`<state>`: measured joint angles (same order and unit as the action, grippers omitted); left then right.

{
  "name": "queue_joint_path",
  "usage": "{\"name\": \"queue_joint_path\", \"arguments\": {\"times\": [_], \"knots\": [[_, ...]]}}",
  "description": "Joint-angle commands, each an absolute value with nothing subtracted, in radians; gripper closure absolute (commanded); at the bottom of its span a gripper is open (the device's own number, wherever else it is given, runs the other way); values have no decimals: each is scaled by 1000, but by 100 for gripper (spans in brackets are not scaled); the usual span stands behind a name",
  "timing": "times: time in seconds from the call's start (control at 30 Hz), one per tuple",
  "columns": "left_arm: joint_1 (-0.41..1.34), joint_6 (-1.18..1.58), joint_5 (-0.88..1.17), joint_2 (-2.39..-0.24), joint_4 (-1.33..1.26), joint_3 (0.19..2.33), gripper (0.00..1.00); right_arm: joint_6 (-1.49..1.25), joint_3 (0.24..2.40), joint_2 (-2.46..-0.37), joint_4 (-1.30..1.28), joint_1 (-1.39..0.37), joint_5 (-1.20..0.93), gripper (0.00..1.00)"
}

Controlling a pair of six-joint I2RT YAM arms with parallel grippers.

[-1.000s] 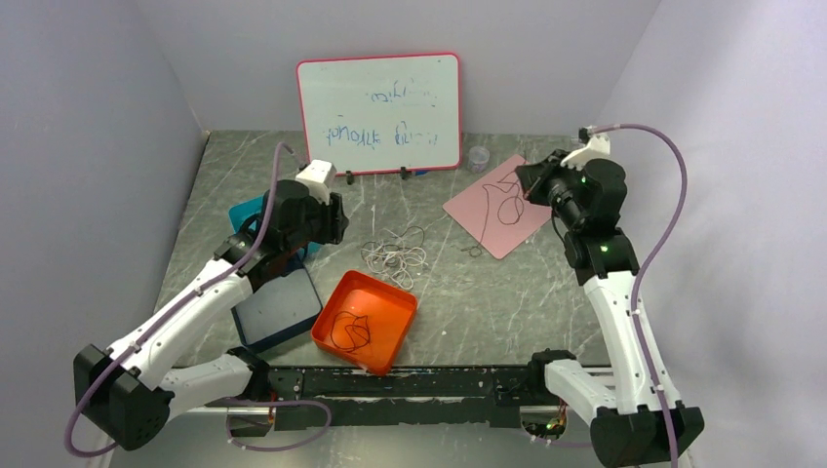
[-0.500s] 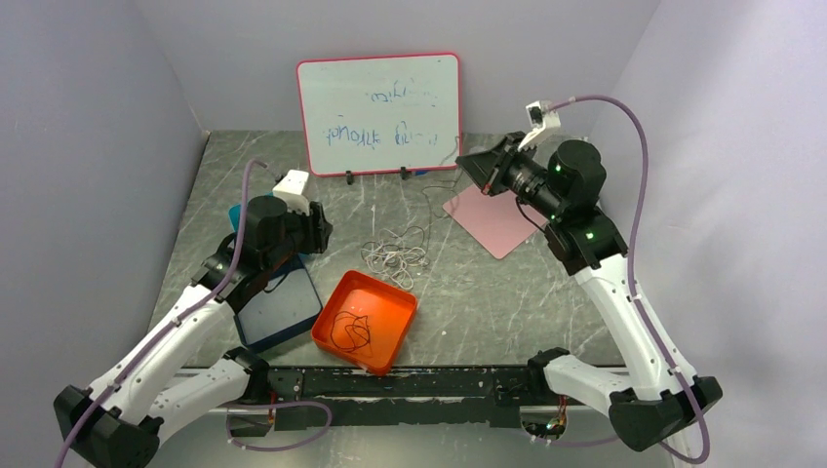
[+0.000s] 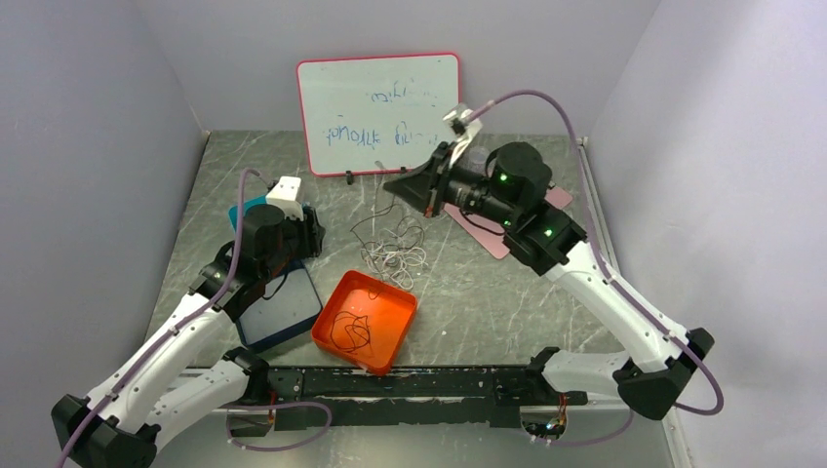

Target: Untangle the cables

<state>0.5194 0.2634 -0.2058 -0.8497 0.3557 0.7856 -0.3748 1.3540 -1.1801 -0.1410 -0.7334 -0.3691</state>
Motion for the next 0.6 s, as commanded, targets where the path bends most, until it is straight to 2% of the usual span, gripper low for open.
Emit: {"name": "queue_joint_path", "arguments": {"times": [0.0, 0.57], "knots": [[513, 277, -264, -828, 342, 785, 48, -300, 1389, -1207, -140, -814, -360, 100], [512, 287, -295, -819, 348, 781, 48, -319, 1134, -1201, -45, -871, -504, 100]]}}
